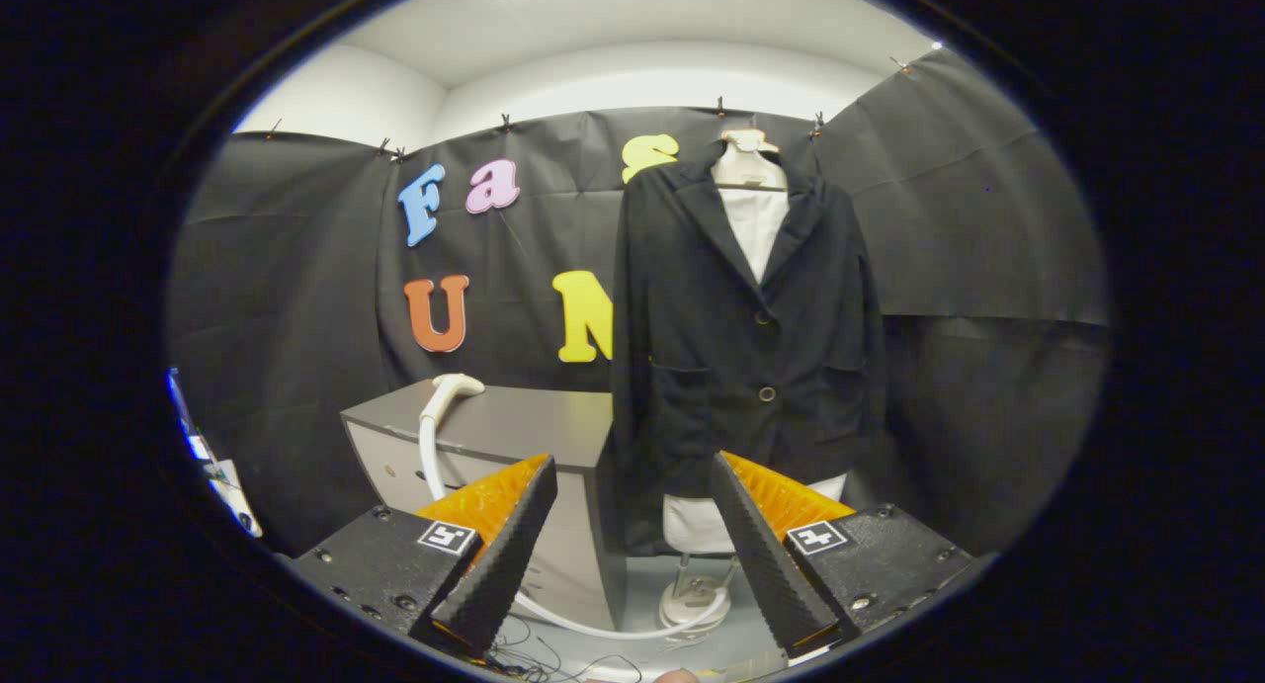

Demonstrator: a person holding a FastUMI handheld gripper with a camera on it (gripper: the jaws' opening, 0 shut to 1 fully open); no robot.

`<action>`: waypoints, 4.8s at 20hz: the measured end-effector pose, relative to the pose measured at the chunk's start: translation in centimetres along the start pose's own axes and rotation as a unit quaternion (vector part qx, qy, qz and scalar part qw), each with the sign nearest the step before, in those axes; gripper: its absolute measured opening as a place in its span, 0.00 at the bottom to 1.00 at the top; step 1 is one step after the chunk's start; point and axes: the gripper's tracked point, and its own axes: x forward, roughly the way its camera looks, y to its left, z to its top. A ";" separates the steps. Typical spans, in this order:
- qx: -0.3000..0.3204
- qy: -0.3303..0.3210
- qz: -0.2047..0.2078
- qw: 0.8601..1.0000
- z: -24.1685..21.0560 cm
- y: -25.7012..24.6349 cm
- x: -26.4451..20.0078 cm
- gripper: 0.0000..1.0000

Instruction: Iron the clothes twice with a garment steamer, once on the left side and once on the right side.

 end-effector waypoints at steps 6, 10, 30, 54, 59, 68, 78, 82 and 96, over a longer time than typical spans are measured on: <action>0.012 0.035 0.047 0.998 1.1 8.4 3.4 0.99; 0.002 0.059 0.091 0.994 2.1 13.4 7.9 0.99; -0.058 0.295 0.200 0.933 -3.6 31.0 33.9 0.78; 0.081 0.201 0.166 0.962 2.5 25.0 28.3 0.34; 0.108 0.190 0.129 0.967 2.4 18.1 22.3 0.34; 0.112 0.133 0.037 0.984 3.9 4.0 11.4 0.34; 0.096 -0.019 -0.011 0.995 15.3 -6.7 11.3 0.34; 0.060 -0.097 -0.008 0.993 21.4 -9.6 13.2 0.34; -0.014 -0.246 -0.050 0.968 31.2 -11.2 19.0 0.34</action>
